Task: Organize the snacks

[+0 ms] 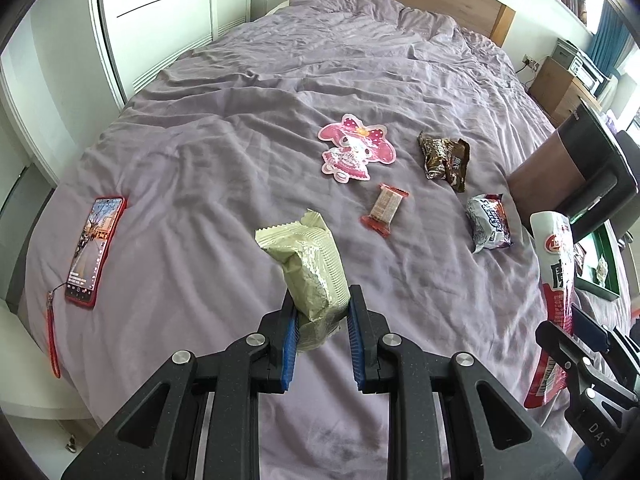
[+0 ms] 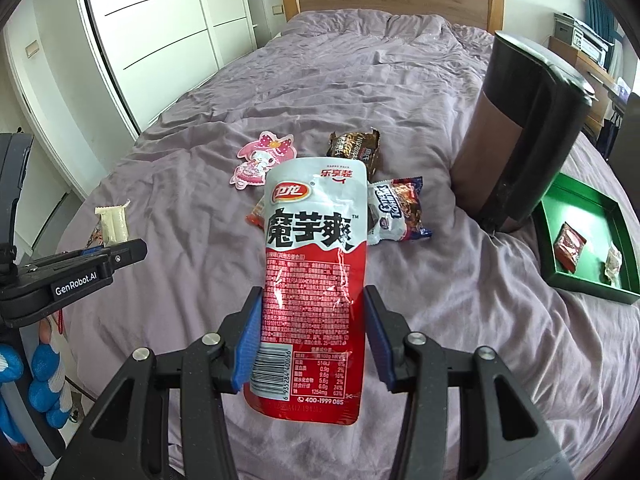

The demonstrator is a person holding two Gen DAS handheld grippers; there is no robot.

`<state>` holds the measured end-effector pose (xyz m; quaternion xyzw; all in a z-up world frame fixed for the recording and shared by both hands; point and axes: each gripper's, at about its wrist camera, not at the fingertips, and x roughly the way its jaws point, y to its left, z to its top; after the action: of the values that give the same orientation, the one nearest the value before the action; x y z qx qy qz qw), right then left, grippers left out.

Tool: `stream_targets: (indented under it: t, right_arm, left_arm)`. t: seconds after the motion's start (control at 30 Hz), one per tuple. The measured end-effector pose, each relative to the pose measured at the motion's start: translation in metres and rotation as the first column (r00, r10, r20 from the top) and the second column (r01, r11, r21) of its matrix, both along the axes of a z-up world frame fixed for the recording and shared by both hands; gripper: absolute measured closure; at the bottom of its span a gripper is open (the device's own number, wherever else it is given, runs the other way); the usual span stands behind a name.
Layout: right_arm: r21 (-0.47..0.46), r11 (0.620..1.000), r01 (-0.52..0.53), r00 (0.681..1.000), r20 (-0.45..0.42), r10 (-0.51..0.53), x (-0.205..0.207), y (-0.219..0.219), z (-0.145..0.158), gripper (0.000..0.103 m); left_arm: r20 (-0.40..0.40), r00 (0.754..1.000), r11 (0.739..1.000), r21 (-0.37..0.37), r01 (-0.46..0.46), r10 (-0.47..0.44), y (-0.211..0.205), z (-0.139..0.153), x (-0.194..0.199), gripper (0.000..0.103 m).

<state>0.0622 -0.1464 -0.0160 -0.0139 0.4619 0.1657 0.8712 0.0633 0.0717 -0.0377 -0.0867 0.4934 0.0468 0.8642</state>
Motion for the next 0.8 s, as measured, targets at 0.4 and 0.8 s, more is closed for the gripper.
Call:
stream_targets:
  t: [0.4,0.8]
  right_arm:
    - [0.007,0.994,0.11,0.993,-0.036,-0.109,-0.022,-0.059,-0.021,0.0]
    - [0.034,0.962,0.27,0.962,-0.043,-0.269,-0.03,-0.134,-0.032,0.0]
  left_arm:
    - [-0.025,0.995,0.995,0.035,0.096,-0.096,-0.038,-0.012,-0.013,0.084]
    - [-0.052,0.978,0.975,0.091,0.204,-0.2,-0.088,-0.019,-0.013,0.084]
